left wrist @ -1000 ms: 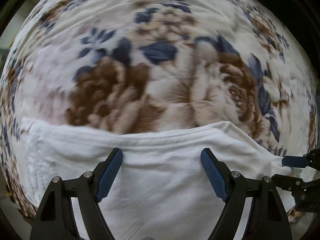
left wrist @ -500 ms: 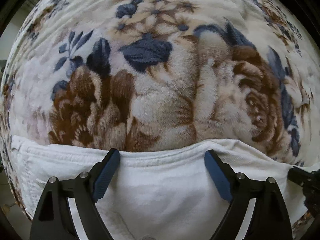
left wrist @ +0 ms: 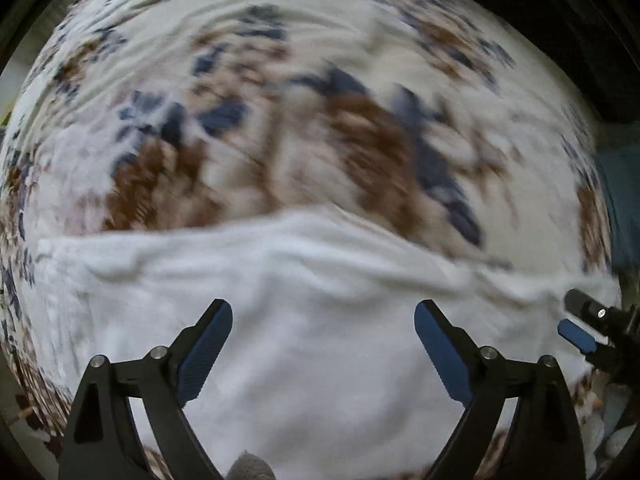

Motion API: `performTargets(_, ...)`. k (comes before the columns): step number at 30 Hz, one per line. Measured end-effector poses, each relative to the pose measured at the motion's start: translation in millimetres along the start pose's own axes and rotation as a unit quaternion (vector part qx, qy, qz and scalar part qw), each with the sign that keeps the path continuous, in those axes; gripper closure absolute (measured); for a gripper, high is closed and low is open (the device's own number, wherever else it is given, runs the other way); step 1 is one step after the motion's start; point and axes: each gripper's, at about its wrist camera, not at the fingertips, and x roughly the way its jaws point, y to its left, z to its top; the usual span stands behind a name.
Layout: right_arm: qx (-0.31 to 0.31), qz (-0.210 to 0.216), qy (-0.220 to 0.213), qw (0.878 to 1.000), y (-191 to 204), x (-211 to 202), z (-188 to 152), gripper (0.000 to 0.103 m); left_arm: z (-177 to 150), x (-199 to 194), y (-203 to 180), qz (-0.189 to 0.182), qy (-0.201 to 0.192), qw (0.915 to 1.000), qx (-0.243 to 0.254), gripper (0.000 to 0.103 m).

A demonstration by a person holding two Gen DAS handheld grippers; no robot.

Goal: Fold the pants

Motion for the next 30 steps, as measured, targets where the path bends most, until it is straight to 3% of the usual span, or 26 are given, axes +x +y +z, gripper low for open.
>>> performTargets(3, 0.105, -0.008, -0.051, 0.993, -82, -45, -37, 0.014, -22, 10, -42, -0.021, 0.035, 0.9991, 0.016, 0.009)
performTargets(5, 0.166, -0.030, -0.087, 0.982, -138, -72, -65, 0.014, -37, 23, -74, -0.029, 0.058, 0.9976, 0.026, 0.009)
performTargets(6, 0.192, -0.038, -0.099, 0.976, -167, -81, -76, 0.016, -43, 32, -85, -0.031, 0.068, 0.9967, 0.032, 0.009)
performTargets(7, 0.225, -0.037, -0.104, 0.968, -204, -91, -82, 0.026, -50, 44, -101, -0.030, 0.079, 0.9957, 0.039, 0.009)
performTargets(11, 0.296, 0.015, -0.126, 0.947, -295, -91, -95, 0.033, -66, 77, -143, -0.019, 0.098, 0.9933, 0.058, 0.009)
performTargets(13, 0.307, 0.064, -0.139, 0.940, -325, -84, -87, 0.034, -68, 91, -157, 0.017, 0.095, 0.9926, 0.074, 0.007)
performTargets(16, 0.290, 0.098, -0.159, 0.939, -342, -84, -70, 0.034, -61, 105, -154, 0.026, 0.096, 0.9935, 0.056, 0.001)
performTargets(18, 0.275, 0.120, -0.179, 0.937, -344, -91, -64, 0.045, -54, 111, -148, 0.019, 0.099, 0.9942, 0.037, 0.000)
performTargets(23, 0.253, 0.144, -0.197, 0.936, -346, -107, -63, 0.051, -40, 126, -134, 0.014, 0.105, 0.9944, 0.004, 0.000)
performTargets(24, 0.249, 0.153, -0.202, 0.935, -345, -108, -65, 0.069, -38, 130, -132, 0.017, 0.107, 0.9941, 0.000, 0.000)
performTargets(25, 0.243, 0.170, -0.211, 0.931, -345, -113, -64, 0.077, -36, 129, -126, 0.019, 0.109, 0.9939, 0.000, 0.000)
performTargets(26, 0.235, 0.177, -0.216, 0.931, -338, -118, -64, 0.077, -33, 129, -120, 0.021, 0.111, 0.9936, -0.001, 0.000)
performTargets(29, 0.192, 0.166, -0.210, 0.944, -323, -127, -54, 0.077, -28, 134, -117, 0.026, 0.109, 0.9936, -0.008, 0.000)
performTargets(30, 0.198, 0.141, -0.189, 0.951, -321, -118, -47, 0.077, -27, 136, -118, 0.028, 0.108, 0.9937, -0.008, 0.000)
